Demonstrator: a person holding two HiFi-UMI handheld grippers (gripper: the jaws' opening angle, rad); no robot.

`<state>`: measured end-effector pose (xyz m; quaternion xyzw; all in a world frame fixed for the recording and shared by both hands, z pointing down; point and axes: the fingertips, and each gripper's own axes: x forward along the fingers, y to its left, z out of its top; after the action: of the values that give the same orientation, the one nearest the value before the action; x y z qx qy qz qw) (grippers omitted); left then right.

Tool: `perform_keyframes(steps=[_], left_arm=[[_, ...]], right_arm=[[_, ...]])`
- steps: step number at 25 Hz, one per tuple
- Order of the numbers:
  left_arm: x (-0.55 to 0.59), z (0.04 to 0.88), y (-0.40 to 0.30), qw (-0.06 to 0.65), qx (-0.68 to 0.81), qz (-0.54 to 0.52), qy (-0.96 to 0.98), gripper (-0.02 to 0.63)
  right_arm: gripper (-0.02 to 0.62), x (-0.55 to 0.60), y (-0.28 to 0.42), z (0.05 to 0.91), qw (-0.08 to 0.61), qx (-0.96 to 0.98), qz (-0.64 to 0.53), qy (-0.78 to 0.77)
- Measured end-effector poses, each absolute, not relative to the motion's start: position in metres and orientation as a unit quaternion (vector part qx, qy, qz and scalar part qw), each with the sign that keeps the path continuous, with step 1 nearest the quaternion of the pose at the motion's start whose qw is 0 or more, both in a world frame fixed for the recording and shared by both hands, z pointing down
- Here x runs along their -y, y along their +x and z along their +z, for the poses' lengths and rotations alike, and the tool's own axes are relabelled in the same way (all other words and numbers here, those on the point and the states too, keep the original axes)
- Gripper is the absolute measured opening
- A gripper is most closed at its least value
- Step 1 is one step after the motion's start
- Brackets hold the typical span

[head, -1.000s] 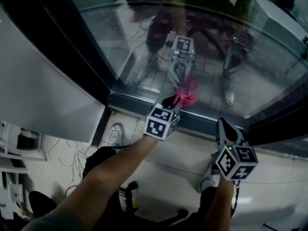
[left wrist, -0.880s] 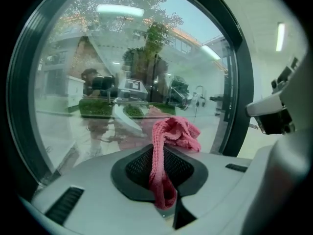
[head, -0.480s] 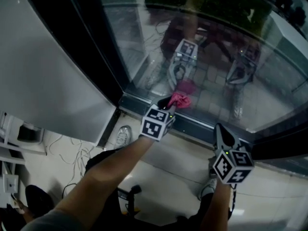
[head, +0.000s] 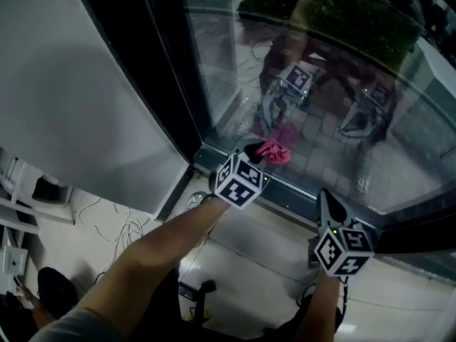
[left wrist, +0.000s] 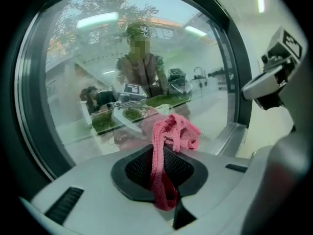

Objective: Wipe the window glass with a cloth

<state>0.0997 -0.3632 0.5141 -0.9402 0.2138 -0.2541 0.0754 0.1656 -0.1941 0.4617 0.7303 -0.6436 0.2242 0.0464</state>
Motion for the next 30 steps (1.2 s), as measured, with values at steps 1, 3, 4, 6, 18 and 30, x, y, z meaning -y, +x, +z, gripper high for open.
perform_keyframes(steps=[1,3,4,6,18,30], left_arm=[[0.365,0.51,0.098,0.09,-0.212,-0.263,-0.937,0.043],[0.369,0.501,0.093,0.117,-0.209,-0.278,-0.93,0.043],[0.372,0.497,0.091,0.131,-0.207,-0.287,-0.926,0.043],[0.377,0.487,0.088,0.161,-0.204,-0.302,-0.917,0.043],[0.385,0.406,0.079,0.255,-0.187,-0.312,-0.896,0.043],[0.389,0.378,0.077,0.271,-0.194,-0.299,-0.894,0.043]], right_arm=[[0.0,0.197,0.161,0.459,0.049,0.646,0.221,0.729],[0.0,0.203,0.154,0.455,0.055,0.65,0.213,0.728],[0.0,0.204,0.151,0.453,0.056,0.651,0.21,0.727],[0.0,0.207,0.145,0.451,0.056,0.654,0.209,0.725],[0.0,0.196,0.107,0.422,0.041,0.671,0.196,0.714],[0.0,0.177,0.113,0.385,0.054,0.663,0.167,0.728]])
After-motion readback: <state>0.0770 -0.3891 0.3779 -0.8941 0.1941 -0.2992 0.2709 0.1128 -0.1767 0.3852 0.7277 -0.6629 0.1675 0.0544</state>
